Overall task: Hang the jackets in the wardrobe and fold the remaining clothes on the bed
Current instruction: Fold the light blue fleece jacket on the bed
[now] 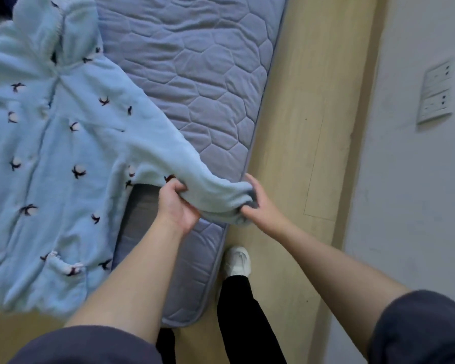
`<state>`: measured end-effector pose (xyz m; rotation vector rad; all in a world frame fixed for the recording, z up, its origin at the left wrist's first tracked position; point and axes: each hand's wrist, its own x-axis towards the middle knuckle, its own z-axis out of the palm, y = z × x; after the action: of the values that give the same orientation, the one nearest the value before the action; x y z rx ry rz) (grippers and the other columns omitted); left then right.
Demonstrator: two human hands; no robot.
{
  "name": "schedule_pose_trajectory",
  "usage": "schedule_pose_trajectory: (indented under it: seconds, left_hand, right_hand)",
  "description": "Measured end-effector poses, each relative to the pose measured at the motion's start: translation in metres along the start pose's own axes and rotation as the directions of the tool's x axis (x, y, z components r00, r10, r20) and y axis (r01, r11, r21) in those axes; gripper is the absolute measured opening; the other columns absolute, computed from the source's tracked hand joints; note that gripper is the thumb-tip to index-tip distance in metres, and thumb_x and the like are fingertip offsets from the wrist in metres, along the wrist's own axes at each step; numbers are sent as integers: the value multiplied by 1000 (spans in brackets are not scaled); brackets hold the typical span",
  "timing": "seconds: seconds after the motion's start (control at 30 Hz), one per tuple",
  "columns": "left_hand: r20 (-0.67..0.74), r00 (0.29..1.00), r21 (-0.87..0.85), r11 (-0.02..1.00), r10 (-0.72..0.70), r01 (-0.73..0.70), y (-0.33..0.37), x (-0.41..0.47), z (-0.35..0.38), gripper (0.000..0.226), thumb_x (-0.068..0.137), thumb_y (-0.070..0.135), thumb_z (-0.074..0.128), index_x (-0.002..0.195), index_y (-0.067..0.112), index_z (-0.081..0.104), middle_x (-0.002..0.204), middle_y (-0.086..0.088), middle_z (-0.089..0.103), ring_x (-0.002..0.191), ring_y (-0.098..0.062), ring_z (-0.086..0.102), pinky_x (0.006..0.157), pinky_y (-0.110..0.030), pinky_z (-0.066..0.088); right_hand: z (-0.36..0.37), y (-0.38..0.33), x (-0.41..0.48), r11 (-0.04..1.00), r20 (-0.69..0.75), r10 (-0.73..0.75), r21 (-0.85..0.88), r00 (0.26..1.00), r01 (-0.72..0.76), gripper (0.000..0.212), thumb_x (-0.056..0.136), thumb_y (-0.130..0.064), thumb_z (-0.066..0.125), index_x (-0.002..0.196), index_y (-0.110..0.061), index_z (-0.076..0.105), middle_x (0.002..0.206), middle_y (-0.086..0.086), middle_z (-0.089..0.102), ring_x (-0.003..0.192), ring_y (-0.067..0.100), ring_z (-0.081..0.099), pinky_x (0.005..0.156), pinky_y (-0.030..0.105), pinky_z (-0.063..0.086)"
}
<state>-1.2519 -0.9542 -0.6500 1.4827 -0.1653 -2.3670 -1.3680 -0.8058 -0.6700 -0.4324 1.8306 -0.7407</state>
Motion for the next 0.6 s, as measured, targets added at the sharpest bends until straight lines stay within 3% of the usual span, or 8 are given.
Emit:
schedule_pose_trajectory:
  seconds: [0.1,0.17,0.3,0.37,0.43,0.47,0.53,0.6]
  left_hand:
    - [11,1000,-20,1000,2,-2,2,2,7,46,90,49,45,95,15,77,108,-8,71,99,-24,68,95,-38,49]
    - [-81,997,55,998,2,2,2,6,9,45,92,51,49,111,16,70,115,-9,69,100,-24,67,95,-41,50]
    - [-420,897,274,962,134,-16,-6,17,9,28,94,11,47,120,10,57,109,-10,66,91,-26,63,75,-39,55]
    - [-408,897,298,954,171,-46,-9,21,17,28,92,2,44,117,7,56,98,-8,64,85,-23,62,68,-36,54]
    - [-323,939,155,986,116,-69,-13,22,30,25,91,-3,40,106,8,57,96,-8,64,83,-24,63,69,-37,54]
    - [-317,945,141,989,82,-39,-16,26,33,23,92,-2,39,103,9,56,98,-10,64,82,-24,63,71,-39,53]
    - [-418,908,362,917,-1,167,-24,32,28,20,97,12,37,111,13,51,104,-10,62,81,-26,62,75,-40,50]
    - [-522,848,611,654,-90,446,-27,30,16,22,100,27,32,112,15,46,92,-10,60,73,-26,58,68,-34,44]
  right_hand:
    - [-7,-13,14,885,247,-41,-440,968,150,76,70,-29,63,138,-40,32,121,-5,62,117,22,54,101,43,36]
    - [-11,-12,19,735,286,-71,-633,956,244,62,73,-37,63,130,-34,39,110,-3,67,106,26,59,89,39,36]
    - [-61,-2,17,465,-4,-243,-878,970,113,27,77,-28,65,98,-22,49,97,6,65,92,30,60,83,38,34]
    - [-90,7,16,344,-127,-414,-939,902,26,32,65,-19,75,89,-12,55,93,12,61,87,33,59,85,44,37]
    - [-106,15,14,298,-186,-513,-954,838,-30,39,62,-18,76,94,-8,56,103,12,59,94,33,57,96,55,34]
    - [-110,20,12,281,-194,-441,-957,876,-71,43,65,-20,73,102,-10,54,111,10,57,101,32,55,99,58,30]
    - [-108,37,7,227,-159,-87,-964,983,-136,50,74,-23,63,119,-18,43,122,4,50,110,28,50,99,53,33]
    - [-101,58,6,271,-129,256,-942,958,-199,53,82,-28,57,130,-23,35,127,5,48,115,27,48,96,47,40]
